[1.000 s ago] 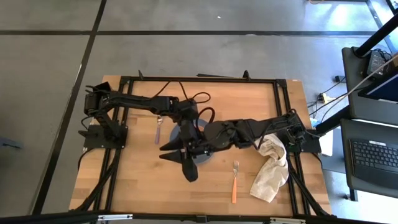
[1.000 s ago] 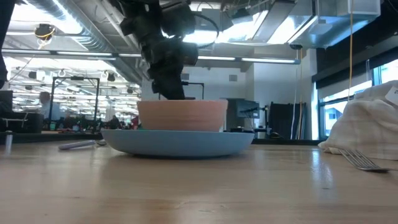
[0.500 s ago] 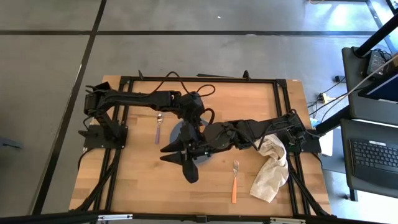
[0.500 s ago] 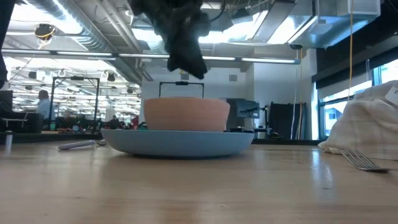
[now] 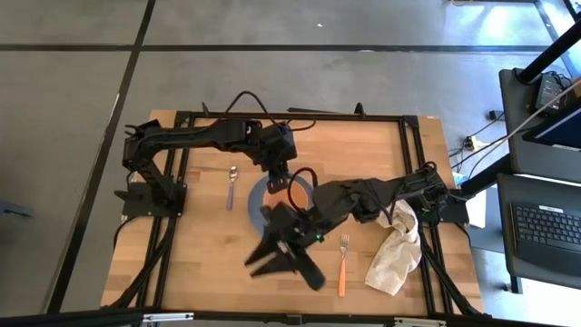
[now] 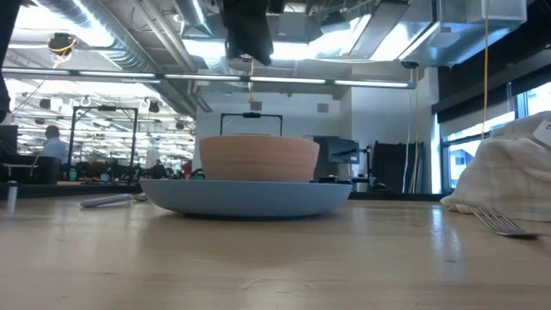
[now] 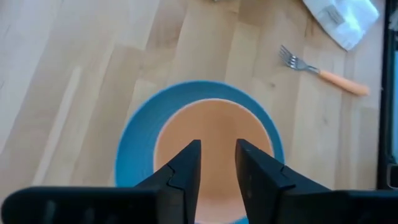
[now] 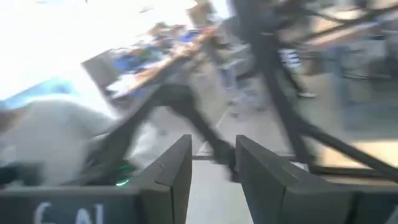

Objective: Set table place
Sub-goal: Stack the orange bowl on the blue plate, then place the purple spoon into the orange bowl

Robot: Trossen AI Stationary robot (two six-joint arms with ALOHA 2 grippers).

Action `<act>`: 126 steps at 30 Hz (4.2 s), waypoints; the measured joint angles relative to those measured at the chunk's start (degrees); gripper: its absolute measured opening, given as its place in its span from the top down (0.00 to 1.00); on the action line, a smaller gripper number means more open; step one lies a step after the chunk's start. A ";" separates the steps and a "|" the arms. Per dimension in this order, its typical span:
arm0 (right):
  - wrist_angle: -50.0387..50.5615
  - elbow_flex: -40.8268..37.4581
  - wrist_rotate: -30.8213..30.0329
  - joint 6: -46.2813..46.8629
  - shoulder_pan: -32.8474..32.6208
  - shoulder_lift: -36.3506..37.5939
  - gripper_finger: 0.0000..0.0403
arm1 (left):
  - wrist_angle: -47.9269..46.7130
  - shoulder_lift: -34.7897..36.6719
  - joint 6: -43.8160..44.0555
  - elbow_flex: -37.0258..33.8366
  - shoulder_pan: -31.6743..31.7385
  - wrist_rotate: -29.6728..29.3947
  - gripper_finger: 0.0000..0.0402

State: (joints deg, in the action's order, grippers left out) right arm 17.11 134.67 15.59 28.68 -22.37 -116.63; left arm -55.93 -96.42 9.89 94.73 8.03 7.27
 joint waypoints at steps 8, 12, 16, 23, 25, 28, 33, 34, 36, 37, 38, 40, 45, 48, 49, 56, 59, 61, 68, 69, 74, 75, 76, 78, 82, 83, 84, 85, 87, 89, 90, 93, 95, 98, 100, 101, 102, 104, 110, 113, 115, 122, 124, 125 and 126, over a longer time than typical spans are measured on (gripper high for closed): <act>0.25 0.28 2.45 8.03 -2.33 1.40 0.69 | -13.85 0.05 -2.64 3.82 -3.09 -0.58 0.79; 2.43 0.28 1.47 8.59 -3.62 2.10 0.69 | -23.62 0.33 -1.77 3.86 -5.56 -1.26 0.78; 5.70 0.28 -2.23 11.38 -4.26 2.16 0.69 | -34.31 0.33 0.00 3.86 -9.37 -2.65 0.77; 24.97 0.31 -19.03 20.38 -3.16 2.18 0.69 | -34.40 1.96 7.91 3.09 -16.38 -5.07 0.76; 31.39 0.31 -21.49 23.25 -2.36 2.29 0.69 | -33.83 1.90 9.47 2.99 -18.23 -6.06 0.77; 41.70 0.31 -23.51 30.94 -1.82 2.44 0.69 | -34.37 2.72 11.61 3.04 -20.18 -6.34 0.79; 61.84 0.08 -19.53 47.39 -2.58 2.44 0.69 | -34.17 3.83 13.68 3.03 -22.94 -7.29 0.80; 66.50 -0.23 -18.87 51.29 -3.11 2.44 0.69 | -34.12 4.08 13.91 3.03 -23.35 -8.10 0.81; 73.96 -1.18 -18.25 59.98 -5.00 2.44 0.69 | -34.11 4.50 14.49 3.03 -24.14 -10.02 0.81; 73.07 -2.45 -17.44 63.61 -6.03 2.55 0.69 | -34.11 4.64 15.20 3.03 -24.37 -10.97 0.81; 71.19 -4.03 -17.02 65.93 -7.09 2.83 0.69 | -34.11 4.69 15.86 3.03 -24.55 -11.99 0.81; 68.10 -6.31 -17.20 70.07 -9.37 2.72 0.69 | -34.06 4.84 17.01 3.03 -25.00 -13.47 0.81; 66.19 -14.81 -14.64 81.57 -14.04 1.13 0.69 | -34.06 5.01 17.05 3.03 -25.13 -14.28 0.81; 66.06 -22.46 -10.58 88.54 -16.14 1.11 0.69 | -34.08 5.01 16.76 3.03 -25.13 -14.74 0.82; 65.95 -24.89 -9.77 90.79 -16.69 1.11 0.69 | -34.06 5.00 16.76 3.03 -25.13 -15.29 0.82; 47.13 -38.98 -19.57 98.94 -18.44 1.11 0.69 | -34.08 4.98 16.57 3.03 -24.98 -16.35 0.84; 36.62 -44.28 -24.81 101.88 -18.48 1.11 0.69 | -34.08 4.98 16.53 3.03 -24.98 -16.62 0.83; 33.80 -46.81 -25.06 102.67 -18.51 1.11 0.69 | -34.08 4.98 16.52 3.03 -24.98 -16.66 0.82; 35.34 -47.23 -25.04 102.12 -18.56 1.11 0.76 | -34.08 4.98 16.50 3.03 -24.69 -16.72 0.77; 35.72 -46.93 -25.03 101.55 -18.56 1.11 0.77 | -34.08 4.98 16.50 3.02 -24.48 -16.75 0.76; 38.22 -46.65 -23.28 97.52 -18.51 1.11 0.79 | -34.08 4.98 16.50 3.01 -23.11 -16.81 0.73; 39.01 -46.97 -22.92 96.86 -18.51 1.11 0.79 | -34.08 4.98 16.50 3.01 -22.84 -16.81 0.73; 40.00 -47.35 -22.78 96.35 -18.51 1.11 0.78 | -34.08 4.98 16.49 3.01 -22.62 -16.81 0.73; 41.08 -48.36 -21.75 96.22 -18.51 1.11 0.76 | -34.08 4.98 16.48 2.99 -22.26 -16.79 0.72; 38.12 -50.52 -21.41 96.03 -18.21 1.11 0.71 | -34.08 4.98 16.49 2.99 -22.18 -16.77 0.70; 36.62 -51.05 -21.37 96.01 -18.06 1.11 0.70 | -34.08 4.98 16.48 2.99 -22.18 -16.77 0.70; 35.15 -51.51 -21.39 95.99 -17.93 1.11 0.68 | -34.08 4.98 16.48 2.99 -22.18 -16.77 0.70; 34.52 -51.75 -21.41 95.96 -17.80 1.11 0.67 | -34.08 4.98 16.48 2.99 -22.18 -16.76 0.70; 34.58 -52.21 -21.43 95.96 -17.42 1.13 0.64 | -34.08 4.98 16.48 2.99 -22.18 -16.75 0.70; 35.39 -52.37 -21.41 95.94 -17.06 1.13 0.63 | -34.08 4.98 16.48 2.99 -22.18 -16.75 0.70; 35.83 -52.37 -21.41 95.95 -16.92 1.13 0.63 | -34.08 4.98 16.48 2.99 -22.18 -16.75 0.70; 36.38 -52.37 -21.46 97.00 -16.83 1.13 0.64 | -34.08 4.96 16.48 2.99 -22.18 -16.74 0.71; 36.40 -52.37 -21.50 97.69 -16.85 1.13 0.64 | -34.08 4.96 16.48 3.00 -22.18 -16.75 0.72; 36.44 -52.37 -21.43 98.18 -16.85 1.13 0.64 | -34.08 4.96 16.48 2.99 -22.18 -16.75 0.72; 36.81 -52.37 -21.42 98.33 -16.85 1.13 0.65 | -34.08 4.94 16.48 2.99 -22.18 -16.75 0.72; 37.35 -52.37 -21.44 98.37 -16.85 1.13 0.65 | -34.08 4.94 16.48 2.99 -22.18 -16.75 0.71; 38.02 -52.37 -21.46 98.39 -16.85 1.13 0.65 | -34.08 4.94 16.48 2.99 -22.18 -16.76 0.71; 39.55 -52.37 -21.48 98.60 -16.85 1.13 0.65 | -34.08 4.94 16.48 2.99 -22.18 -16.77 0.70; 40.26 -52.37 -21.51 98.69 -16.85 0.83 0.65 | -34.08 4.94 16.48 2.99 -22.18 -16.79 0.69; 38.54 -52.35 -21.55 98.71 -16.85 -0.34 0.65 | -34.08 4.94 16.48 2.99 -22.18 -16.79 0.70; 36.79 -52.35 -21.57 98.63 -16.85 -1.25 0.65 | -34.08 4.94 16.49 2.99 -22.18 -16.80 0.71; 36.19 -51.95 -21.48 98.63 -17.05 -4.88 0.65 | -34.06 4.94 16.54 2.99 -22.18 -16.83 0.70; 36.31 -51.87 -21.88 98.63 -17.05 -5.48 0.65 | -34.02 4.94 16.57 2.99 -22.18 -16.83 0.70; 36.34 -51.84 -22.45 98.70 -17.06 -5.68 0.65 | -34.02 4.94 16.57 2.99 -22.18 -16.83 0.69; 36.42 -51.84 -23.30 99.13 -17.10 -5.78 0.65 | -34.04 4.94 16.57 2.99 -22.18 -16.83 0.69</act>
State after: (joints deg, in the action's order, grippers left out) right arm 53.53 82.83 -7.71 127.81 -39.46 -122.41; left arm -89.97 -91.48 26.46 97.71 -14.15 -9.56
